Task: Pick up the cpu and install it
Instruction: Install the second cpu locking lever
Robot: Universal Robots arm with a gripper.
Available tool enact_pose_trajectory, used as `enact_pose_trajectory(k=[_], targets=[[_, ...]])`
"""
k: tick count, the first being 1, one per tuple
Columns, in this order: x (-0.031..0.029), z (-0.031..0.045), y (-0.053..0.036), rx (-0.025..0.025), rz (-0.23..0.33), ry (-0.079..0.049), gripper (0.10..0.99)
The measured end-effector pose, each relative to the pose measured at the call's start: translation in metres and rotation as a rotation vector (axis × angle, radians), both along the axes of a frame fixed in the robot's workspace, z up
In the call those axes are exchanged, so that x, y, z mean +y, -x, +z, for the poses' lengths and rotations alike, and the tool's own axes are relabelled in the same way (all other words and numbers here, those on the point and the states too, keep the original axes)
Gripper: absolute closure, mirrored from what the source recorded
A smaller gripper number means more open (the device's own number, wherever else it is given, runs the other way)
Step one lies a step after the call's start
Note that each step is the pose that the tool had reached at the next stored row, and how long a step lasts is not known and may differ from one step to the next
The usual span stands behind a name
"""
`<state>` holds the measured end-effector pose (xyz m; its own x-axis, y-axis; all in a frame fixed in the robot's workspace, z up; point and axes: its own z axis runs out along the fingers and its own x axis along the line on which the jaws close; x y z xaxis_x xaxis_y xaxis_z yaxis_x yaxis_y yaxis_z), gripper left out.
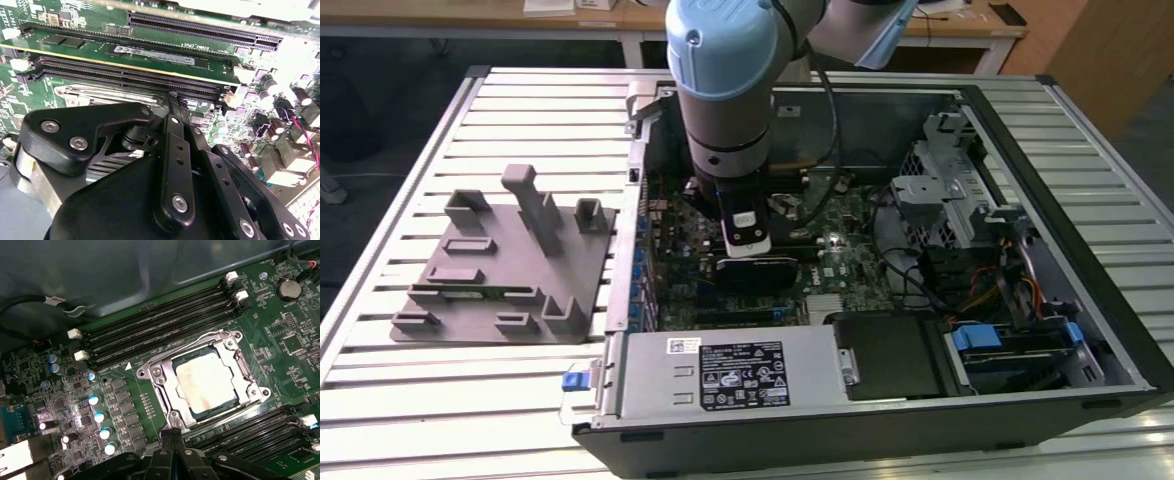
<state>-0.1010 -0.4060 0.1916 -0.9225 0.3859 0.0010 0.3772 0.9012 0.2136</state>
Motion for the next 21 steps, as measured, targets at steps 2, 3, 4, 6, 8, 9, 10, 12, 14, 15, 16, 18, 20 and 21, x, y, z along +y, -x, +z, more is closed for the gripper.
enact_pose_trajectory(k=[2,3,4,6,8,9,10,12,14,15,16,18,20,21], targets=[[0.0003,0.0,0.0004,0.0003,0.0,0.0,0.98],[0.0006,0.0001,0.0004,0.0003,0.0,0.0,0.98],[0.0011,0.0001,0.0005,0.0004,0.0,0.001,0.98],[0.0019,0.0,0.0005,0.0002,0.0,0.0,0.98],[0.0028,-0.0002,0.0004,-0.0001,0.0,-0.001,0.98],[0.0029,-0.0002,0.0004,-0.0001,0.0,0.0,0.98],[0.0029,-0.0001,0.0004,0.0,0.0,0.0,0.98],[0.0029,0.0007,0.0004,0.0002,0.0,0.0,0.98],[0.003,0.0036,0.0004,-0.0002,0.0,0.0,0.98],[0.003,0.006,0.0004,0.0,0.0,0.0,0.98],[0.003,0.0086,0.0004,0.0001,0.0,0.0,0.98],[0.003,0.0147,0.0004,0.0,0.0,0.0,0.98],[0.003,0.0212,0.0004,0.0001,0.0,0.0,0.98],[0.003,0.0243,0.0004,0.0,0.0,0.0,0.98]])
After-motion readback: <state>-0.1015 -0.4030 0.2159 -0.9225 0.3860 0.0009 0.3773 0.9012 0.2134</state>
